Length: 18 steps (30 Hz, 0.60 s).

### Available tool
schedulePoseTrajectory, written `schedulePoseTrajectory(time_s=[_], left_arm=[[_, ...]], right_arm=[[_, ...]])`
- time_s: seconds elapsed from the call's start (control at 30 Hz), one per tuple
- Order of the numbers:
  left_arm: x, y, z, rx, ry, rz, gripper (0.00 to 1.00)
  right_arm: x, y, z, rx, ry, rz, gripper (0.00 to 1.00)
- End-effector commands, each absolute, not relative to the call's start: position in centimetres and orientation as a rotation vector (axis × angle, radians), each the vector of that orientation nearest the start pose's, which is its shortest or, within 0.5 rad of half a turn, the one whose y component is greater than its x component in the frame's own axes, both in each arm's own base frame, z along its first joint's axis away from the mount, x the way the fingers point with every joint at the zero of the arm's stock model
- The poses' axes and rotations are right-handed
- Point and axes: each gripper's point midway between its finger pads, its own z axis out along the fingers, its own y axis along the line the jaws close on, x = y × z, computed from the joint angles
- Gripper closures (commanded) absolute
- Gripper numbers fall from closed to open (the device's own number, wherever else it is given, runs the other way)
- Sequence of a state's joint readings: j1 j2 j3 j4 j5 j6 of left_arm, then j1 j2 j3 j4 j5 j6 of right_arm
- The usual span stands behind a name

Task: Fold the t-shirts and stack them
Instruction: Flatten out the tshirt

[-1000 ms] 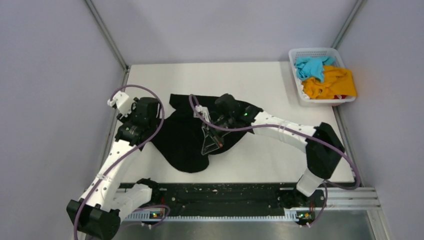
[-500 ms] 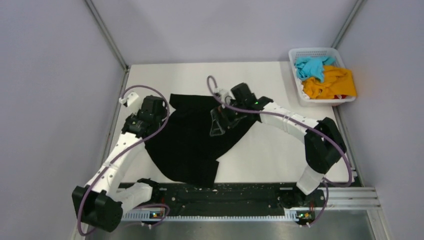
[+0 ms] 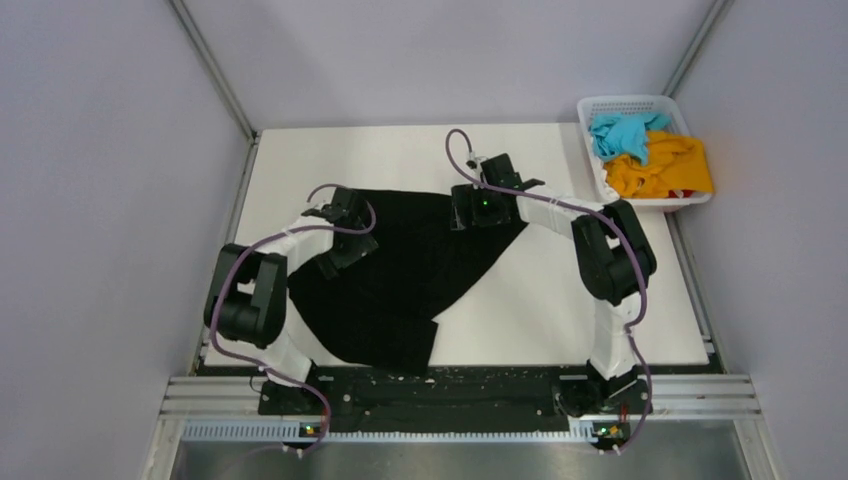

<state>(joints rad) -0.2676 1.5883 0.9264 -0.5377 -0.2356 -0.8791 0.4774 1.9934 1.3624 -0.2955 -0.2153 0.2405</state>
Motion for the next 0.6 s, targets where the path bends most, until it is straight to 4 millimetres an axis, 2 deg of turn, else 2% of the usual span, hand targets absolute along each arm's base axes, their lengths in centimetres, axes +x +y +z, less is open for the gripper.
schedulePoseTrajectory(time_s=[0.0, 0.03, 0.17, 0.2, 0.23, 0.33, 0.43, 0.5, 0.57], left_arm=[[38.3, -9.7, 3.8, -0.790, 2.495, -0.123, 0.05], [40.4, -10.2, 4.4, -0.777, 2.485, -0.122, 0.07], [45.8, -11.8, 3.8, -0.690, 2.537, -0.099, 0.08], [47.3, -12.8, 3.8, -0.651, 2.545, -0.144, 0.08], [48.4, -13.9, 2.8, -0.616, 2.566, -0.183, 0.08], [52.4, -18.2, 3.5, -0.486, 2.540, -0.390, 0.08], [54.7, -22.1, 4.4, -0.399, 2.520, -0.579, 0.08], [55.6, -23.2, 5.1, -0.373, 2.498, -0.626, 0.02], [56.1, -23.3, 6.4, -0.353, 2.465, -0.627, 0.01]], right_arm=[[43.3, 24.0, 4.2, -0.252, 2.476, 0.467, 0.07], [43.1, 23.3, 3.8, -0.228, 2.485, 0.457, 0.07], [42.1, 19.2, 2.2, -0.107, 2.528, 0.366, 0.07], [41.7, 18.2, 2.0, -0.070, 2.536, 0.342, 0.07], [41.2, 17.1, 2.1, -0.034, 2.537, 0.325, 0.07], [39.2, 15.0, 1.7, 0.062, 2.546, 0.286, 0.06], [37.4, 13.2, 2.0, 0.133, 2.530, 0.217, 0.04], [37.2, 12.1, 2.9, 0.168, 2.497, 0.173, 0.02], [37.8, 11.4, 4.4, 0.199, 2.450, 0.154, 0.01]])
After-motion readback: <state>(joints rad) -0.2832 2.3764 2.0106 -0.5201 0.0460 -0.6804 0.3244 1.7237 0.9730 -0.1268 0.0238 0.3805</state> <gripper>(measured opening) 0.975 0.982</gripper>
